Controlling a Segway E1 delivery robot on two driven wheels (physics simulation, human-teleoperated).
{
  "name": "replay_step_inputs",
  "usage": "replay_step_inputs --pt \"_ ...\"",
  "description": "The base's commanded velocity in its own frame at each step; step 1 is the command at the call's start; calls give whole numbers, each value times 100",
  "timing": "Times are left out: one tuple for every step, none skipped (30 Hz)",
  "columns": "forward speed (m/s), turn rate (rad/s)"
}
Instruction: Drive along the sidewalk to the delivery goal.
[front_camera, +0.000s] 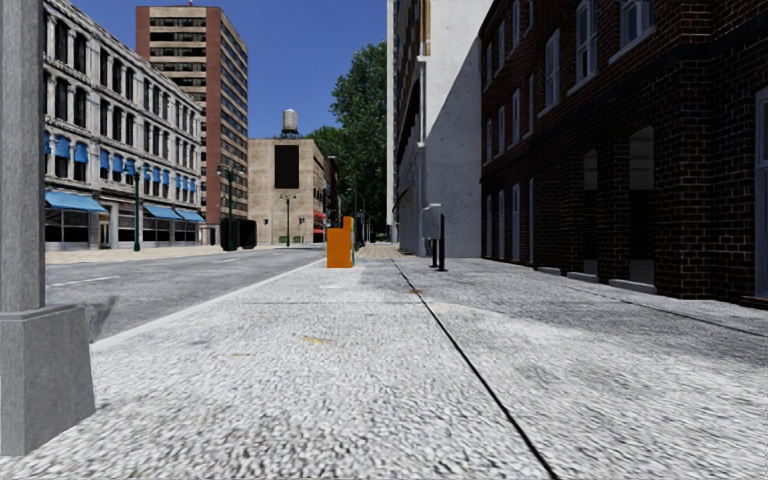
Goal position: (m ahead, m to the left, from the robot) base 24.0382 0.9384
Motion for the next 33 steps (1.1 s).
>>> replay_step_inputs --pt "198 0" --pt "198 0" --pt "198 0" --pt "198 0" --pt "198 0" --pt "198 0" --pt "198 0" --pt "198 0" --pt "198 0" --pt "198 0" --pt "198 0" --pt "198 0" --pt "198 0" --pt "198 0" --pt "198 0" --pt "198 0" --pt "198 0" --pt "198 0" --pt "198 0" --pt "198 0" --pt "198 0" --pt "198 0" --pt "198 0" --pt "198 0" --pt "198 0" --pt "198 0" --pt "198 0" --pt "198 0" --pt "198 0" --pt "198 0" --pt "198 0" --pt "198 0" --pt "198 0"
